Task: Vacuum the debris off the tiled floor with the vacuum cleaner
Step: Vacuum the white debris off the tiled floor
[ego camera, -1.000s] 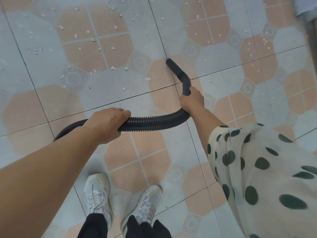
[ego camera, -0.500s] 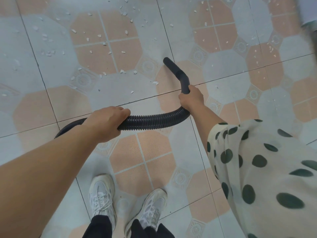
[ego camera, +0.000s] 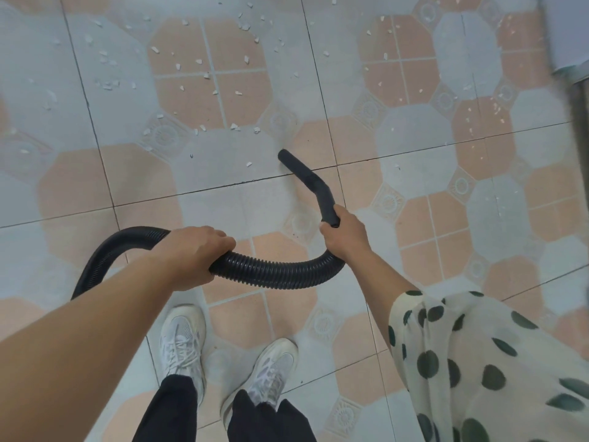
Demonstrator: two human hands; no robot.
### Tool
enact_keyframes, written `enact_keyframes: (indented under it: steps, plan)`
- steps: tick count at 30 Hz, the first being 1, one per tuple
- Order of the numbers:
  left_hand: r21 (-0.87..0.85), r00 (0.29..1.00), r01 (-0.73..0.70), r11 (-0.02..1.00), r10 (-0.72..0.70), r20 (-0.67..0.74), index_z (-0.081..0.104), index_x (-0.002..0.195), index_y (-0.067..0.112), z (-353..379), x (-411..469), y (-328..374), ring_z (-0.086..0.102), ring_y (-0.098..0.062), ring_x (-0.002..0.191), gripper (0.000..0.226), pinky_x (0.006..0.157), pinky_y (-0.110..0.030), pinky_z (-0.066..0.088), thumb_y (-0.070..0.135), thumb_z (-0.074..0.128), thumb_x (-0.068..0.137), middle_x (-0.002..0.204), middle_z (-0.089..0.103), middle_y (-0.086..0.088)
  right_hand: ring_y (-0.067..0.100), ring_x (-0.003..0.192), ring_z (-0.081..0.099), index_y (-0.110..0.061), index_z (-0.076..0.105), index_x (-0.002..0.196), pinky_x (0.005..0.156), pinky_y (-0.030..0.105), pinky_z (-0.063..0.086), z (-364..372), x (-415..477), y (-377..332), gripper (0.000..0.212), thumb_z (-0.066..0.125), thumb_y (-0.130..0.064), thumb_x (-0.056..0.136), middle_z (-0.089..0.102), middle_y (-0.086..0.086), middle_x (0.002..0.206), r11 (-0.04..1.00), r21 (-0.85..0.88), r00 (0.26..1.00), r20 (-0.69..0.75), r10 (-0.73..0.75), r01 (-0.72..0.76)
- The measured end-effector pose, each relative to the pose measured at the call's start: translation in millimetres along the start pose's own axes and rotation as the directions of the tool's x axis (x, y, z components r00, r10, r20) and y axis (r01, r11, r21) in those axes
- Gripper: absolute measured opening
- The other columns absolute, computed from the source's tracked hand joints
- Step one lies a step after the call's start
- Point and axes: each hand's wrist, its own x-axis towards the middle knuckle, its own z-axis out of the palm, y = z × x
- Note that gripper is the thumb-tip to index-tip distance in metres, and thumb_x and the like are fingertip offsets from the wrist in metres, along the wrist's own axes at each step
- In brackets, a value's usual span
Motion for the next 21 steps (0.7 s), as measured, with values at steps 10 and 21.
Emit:
enact_keyframes:
  steps: [10, 21]
  plan:
    - [0.032, 0.985, 0.110, 0.993, -0.105, -0.136, 0.049, 0.094, 0.024, 7.5, -38.4, -39.5, 0.045, -0.014, 0.082, 0.015, 0.064, -0.027, 0.032, 0.018, 0.056, 0.082, 0.082, 0.046, 0.011, 0.027, 0.087, 0.050, -0.012, 0.033, 0.140, 0.060, 0.031, 0.038, 29.6, 8.1, -67.0, 0.042, 0.042, -0.019, 0.100, 0.054, 0.016, 0.122, 0.989, -0.141, 0.997, 0.067, 0.049, -0.039]
    - [0.075, 0.974, 0.161, 0.984, -0.146, -0.175, 0.049, 0.098, 0.024, 4.7, -61.4, -58.7, 0.047, -0.016, 0.084, 0.017, 0.067, -0.026, 0.026, 0.017, 0.055, 0.083, 0.091, 0.055, 0.008, 0.025, 0.081, 0.048, -0.011, 0.017, 0.148, 0.052, 0.028, 0.036, 48.7, 6.2, -98.6, 0.062, 0.050, -0.016, 0.095, 0.050, 0.018, 0.127, 0.972, -0.229, 0.994, 0.084, 0.075, -0.054]
